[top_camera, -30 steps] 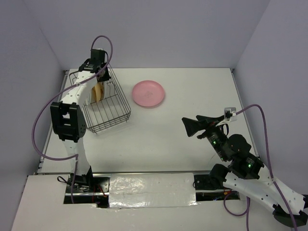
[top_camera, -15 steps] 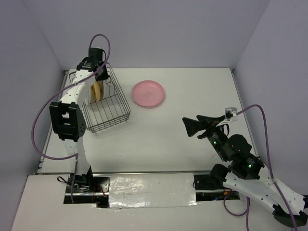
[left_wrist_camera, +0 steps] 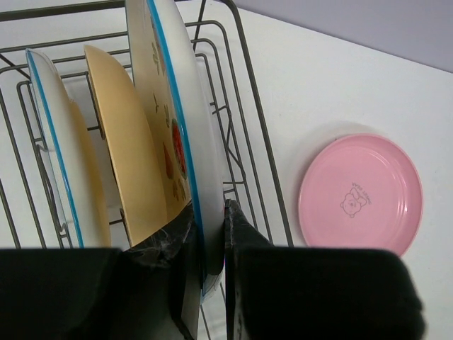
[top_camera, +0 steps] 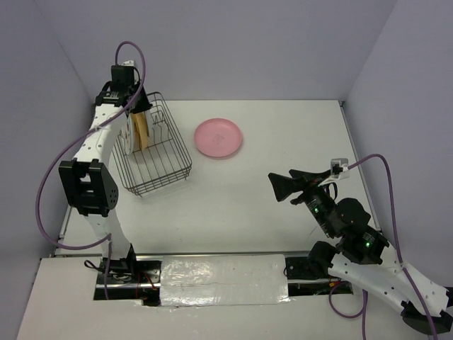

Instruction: Unload the plates from the dish rack

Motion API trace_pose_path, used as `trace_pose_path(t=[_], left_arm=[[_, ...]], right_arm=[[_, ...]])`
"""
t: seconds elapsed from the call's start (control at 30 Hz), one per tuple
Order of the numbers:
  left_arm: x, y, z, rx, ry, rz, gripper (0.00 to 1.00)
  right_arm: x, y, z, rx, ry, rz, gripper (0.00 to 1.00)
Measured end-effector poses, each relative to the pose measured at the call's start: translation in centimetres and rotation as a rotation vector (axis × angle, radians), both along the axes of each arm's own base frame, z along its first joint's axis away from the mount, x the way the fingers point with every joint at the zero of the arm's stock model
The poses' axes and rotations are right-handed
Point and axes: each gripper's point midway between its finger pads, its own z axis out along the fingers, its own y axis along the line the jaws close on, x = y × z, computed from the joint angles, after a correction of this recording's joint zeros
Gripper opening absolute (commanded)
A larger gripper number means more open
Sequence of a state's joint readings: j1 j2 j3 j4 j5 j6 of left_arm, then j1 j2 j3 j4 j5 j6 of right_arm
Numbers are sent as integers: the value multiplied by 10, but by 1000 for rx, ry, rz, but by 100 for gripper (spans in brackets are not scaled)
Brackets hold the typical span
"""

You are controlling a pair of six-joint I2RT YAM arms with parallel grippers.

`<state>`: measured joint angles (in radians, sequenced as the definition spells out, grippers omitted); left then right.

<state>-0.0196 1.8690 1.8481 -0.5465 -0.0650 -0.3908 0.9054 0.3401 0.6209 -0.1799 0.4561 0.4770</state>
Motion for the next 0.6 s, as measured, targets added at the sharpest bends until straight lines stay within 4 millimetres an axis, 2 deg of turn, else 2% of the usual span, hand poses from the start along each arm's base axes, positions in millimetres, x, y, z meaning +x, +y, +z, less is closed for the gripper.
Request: trace_pose_path(t=[0.17, 0.3, 0.4, 0.6], left_arm=[[-3, -5, 0, -28, 7, -22, 0], [-8, -11, 11, -80, -16, -51, 0], [-17, -18, 29, -131, -50, -71, 0], [-18, -50, 85, -211, -174, -180, 0]], right_arm=[[0, 0, 0, 0, 0, 0, 100], [0, 0, 0, 0, 0, -2, 100], [0, 0, 0, 0, 0, -3, 100], [1, -1, 0, -6, -2, -8, 100]])
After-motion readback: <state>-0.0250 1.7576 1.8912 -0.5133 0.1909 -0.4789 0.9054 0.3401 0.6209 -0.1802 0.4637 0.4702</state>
